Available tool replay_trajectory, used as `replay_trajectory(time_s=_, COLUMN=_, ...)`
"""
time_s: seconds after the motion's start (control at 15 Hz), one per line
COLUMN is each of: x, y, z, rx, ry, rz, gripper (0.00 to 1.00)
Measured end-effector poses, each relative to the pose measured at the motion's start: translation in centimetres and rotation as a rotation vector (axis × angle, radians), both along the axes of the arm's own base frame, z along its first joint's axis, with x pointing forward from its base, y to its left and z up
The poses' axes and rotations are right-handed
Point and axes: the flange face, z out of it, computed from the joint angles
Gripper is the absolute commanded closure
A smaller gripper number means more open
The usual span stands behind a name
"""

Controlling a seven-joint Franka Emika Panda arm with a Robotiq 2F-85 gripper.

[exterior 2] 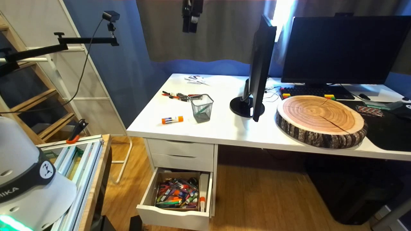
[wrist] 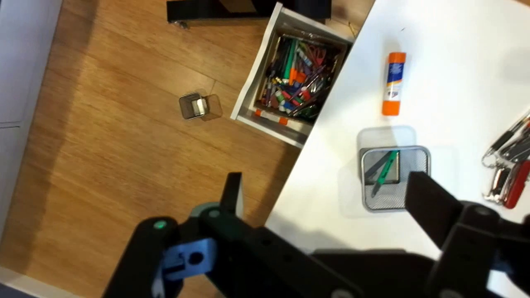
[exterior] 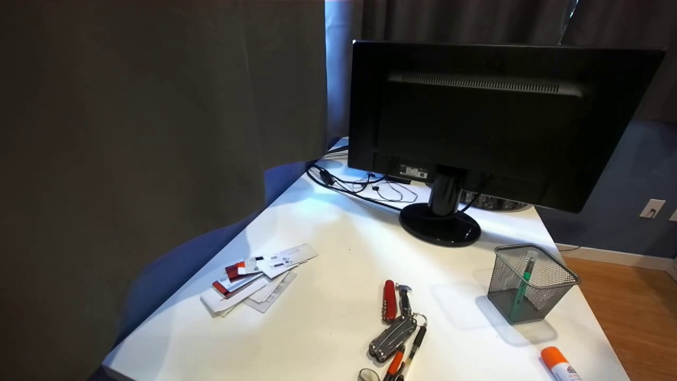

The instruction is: Roll the paper glue stick from the desk worktop into the opened drawer

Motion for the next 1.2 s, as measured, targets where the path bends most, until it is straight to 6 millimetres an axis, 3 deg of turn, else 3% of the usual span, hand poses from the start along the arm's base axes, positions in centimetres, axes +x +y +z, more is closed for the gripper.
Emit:
replay_trajectory(time_s=0.33, x=-2.5, y=4.2, z=-8.0, rx=0.092, ry=0.064, rz=0.073, gripper=0.0)
replay_trajectory(time_s=0.67, x=-5.1, y=6.0, z=-14.4, rx=0.169, ry=0.088, rz=0.094, gripper=0.0)
replay_trajectory(time_s=1.0, x=-6.7, y=6.4, z=-19.3, rx=0.204, ry=0.123, rz=0.193, gripper=0.0)
replay_trajectory(time_s=1.2, x=-6.7, y=6.3, z=-20.1, rx=0.209, ry=0.133, rz=0.205, gripper=0.0)
